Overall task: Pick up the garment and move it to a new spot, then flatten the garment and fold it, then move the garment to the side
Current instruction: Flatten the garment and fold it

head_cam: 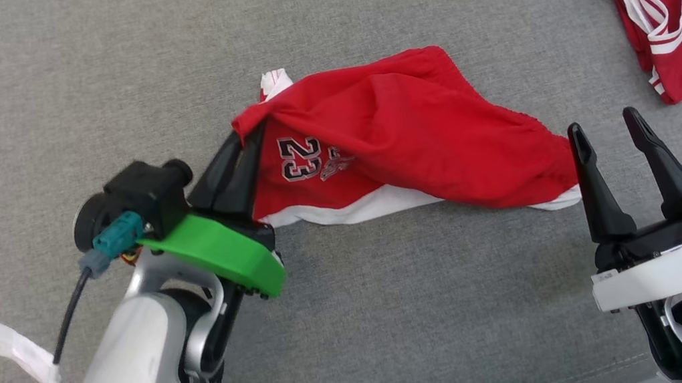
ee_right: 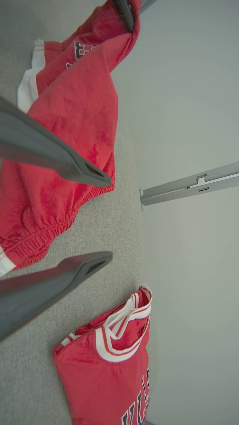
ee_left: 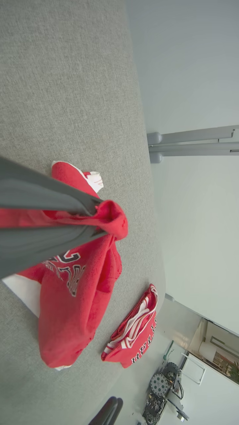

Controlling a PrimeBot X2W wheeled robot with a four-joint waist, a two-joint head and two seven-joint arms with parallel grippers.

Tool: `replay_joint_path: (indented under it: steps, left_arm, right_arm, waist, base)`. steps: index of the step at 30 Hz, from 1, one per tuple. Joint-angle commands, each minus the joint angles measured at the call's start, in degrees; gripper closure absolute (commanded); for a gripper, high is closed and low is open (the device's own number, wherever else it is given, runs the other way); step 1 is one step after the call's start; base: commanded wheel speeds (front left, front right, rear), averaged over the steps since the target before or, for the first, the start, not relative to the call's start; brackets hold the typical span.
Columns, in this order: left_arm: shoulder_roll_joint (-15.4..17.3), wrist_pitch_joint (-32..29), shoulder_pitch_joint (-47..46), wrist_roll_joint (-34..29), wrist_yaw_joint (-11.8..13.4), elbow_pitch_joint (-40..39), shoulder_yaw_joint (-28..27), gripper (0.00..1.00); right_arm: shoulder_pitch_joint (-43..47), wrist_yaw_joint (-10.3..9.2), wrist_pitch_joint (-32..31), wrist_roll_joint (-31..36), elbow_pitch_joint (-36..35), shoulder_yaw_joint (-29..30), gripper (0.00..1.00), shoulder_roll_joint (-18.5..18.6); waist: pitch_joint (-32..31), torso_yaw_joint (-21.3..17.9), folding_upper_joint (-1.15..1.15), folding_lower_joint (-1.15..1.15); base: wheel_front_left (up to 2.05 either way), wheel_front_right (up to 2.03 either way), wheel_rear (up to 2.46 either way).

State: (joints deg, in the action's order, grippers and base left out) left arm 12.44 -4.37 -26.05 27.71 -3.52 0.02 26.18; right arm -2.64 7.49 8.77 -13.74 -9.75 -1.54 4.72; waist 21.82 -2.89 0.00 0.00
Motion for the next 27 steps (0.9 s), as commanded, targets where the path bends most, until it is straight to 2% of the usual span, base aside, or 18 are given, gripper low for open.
replay_joint_path:
  steps: [1,8,9,10,11,13,16,21,27]
  left_arm:
    - [-0.13,0.48,-2.41,0.08,0.50,1.77,-0.82,1.00]
    - [-1.64,1.75,-9.25,1.38,0.08,15.24,-2.90,1.00]
    - [-1.82,2.21,-10.09,1.41,-0.10,17.27,-2.96,0.58]
    - [-2.09,2.80,-10.68,1.68,-0.16,18.59,-3.08,0.04]
    - [-2.17,3.95,-11.38,1.02,-0.26,19.84,-2.95,0.00]
    - [-2.47,6.55,-11.53,0.17,-0.24,21.41,-2.71,0.00]
    - [-2.11,11.56,-10.38,-2.31,1.41,21.92,-2.53,0.00]
    - [-1.17,17.67,-5.52,-5.36,5.88,19.45,-3.79,0.00]
    - [0.16,19.42,3.04,-6.60,10.75,12.46,-7.60,0.00]
  right_arm:
    - [-0.94,0.00,0.64,-0.05,0.03,-0.04,0.00,-0.22]
    - [-2.49,0.00,2.03,-0.21,1.14,0.18,0.00,-0.68]
    - [-2.69,0.00,2.25,-0.21,1.30,0.26,0.00,-0.71]
    - [-2.86,0.00,2.48,-0.08,1.39,0.39,0.00,-0.71]
    - [-3.02,0.00,2.54,0.10,1.41,0.55,0.00,-0.72]
    - [-3.25,0.00,2.79,0.40,1.44,0.81,0.00,-0.54]
    - [-3.68,0.00,2.76,0.89,1.30,0.64,0.00,-0.01]
    - [-3.01,0.00,1.52,1.55,0.65,0.21,0.00,0.84]
    - [-1.96,0.00,0.02,1.47,0.14,-0.40,0.00,2.17]
  waist:
    - [1.89,-1.79,0.00,0.00]
    - [4.50,-3.89,0.00,0.00]
    - [4.69,-3.96,0.00,0.00]
    - [4.80,-3.98,0.00,0.00]
    - [4.84,-3.91,0.00,0.00]
    - [4.64,-3.53,0.00,0.00]
    - [3.67,-2.62,0.00,0.00]
    - [0.95,-0.72,0.00,0.00]
    - [-2.50,1.70,0.00,0.00]
  base:
    - [0.00,0.00,0.00]
    - [0.00,0.00,0.00]
    - [0.00,0.00,0.00]
    - [0.00,0.00,0.00]
    - [0.00,0.00,0.00]
    - [0.00,0.00,0.00]
    - [0.00,0.00,0.00]
    - [0.00,0.00,0.00]
    - [0.00,0.00,0.00]
